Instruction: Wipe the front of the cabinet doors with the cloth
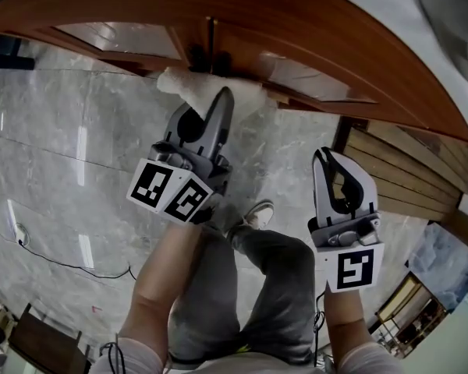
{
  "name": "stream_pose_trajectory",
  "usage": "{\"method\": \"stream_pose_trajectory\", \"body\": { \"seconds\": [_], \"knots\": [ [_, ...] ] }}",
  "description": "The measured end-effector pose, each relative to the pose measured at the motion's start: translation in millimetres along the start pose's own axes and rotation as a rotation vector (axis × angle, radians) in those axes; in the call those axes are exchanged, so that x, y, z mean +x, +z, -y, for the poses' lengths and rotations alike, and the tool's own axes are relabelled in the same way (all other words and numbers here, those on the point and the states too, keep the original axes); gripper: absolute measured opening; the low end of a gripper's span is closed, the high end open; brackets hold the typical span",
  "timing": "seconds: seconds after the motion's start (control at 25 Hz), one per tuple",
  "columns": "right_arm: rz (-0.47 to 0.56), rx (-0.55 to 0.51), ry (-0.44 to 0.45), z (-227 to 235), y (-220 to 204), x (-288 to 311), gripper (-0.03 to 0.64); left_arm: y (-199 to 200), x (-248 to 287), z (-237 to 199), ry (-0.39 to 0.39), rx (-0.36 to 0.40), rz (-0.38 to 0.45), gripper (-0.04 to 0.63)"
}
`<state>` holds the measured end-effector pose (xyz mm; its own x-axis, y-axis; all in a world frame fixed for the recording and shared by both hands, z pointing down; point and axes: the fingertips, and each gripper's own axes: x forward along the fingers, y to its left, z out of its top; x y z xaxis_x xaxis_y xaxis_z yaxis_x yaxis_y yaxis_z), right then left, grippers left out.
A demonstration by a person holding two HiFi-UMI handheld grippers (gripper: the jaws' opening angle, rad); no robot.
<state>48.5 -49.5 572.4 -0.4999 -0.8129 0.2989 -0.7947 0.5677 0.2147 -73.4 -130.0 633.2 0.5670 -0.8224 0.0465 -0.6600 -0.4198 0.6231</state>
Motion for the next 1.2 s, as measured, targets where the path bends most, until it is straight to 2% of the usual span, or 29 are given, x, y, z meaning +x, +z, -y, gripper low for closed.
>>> {"method": "stream_pose_trajectory", "body": {
  "seconds": [0.6, 0.96, 1.2],
  "knots": [
    [0.006, 0.019, -0.045, 17, -22, -8, 0.044, -23, 17, 8, -0.016, -0.06, 0.033, 0.052],
    [-0.046, 0.04, -0.071, 29, -29, -40, 0.044, -37, 35, 32, -0.024, -0.067, -0.014, 0.052],
    [-0.034, 0.042, -0.087, 39, -16, -52, 0.044, -46, 41, 49, -0.034, -0.058, -0.047, 0.052]
  ]
}}
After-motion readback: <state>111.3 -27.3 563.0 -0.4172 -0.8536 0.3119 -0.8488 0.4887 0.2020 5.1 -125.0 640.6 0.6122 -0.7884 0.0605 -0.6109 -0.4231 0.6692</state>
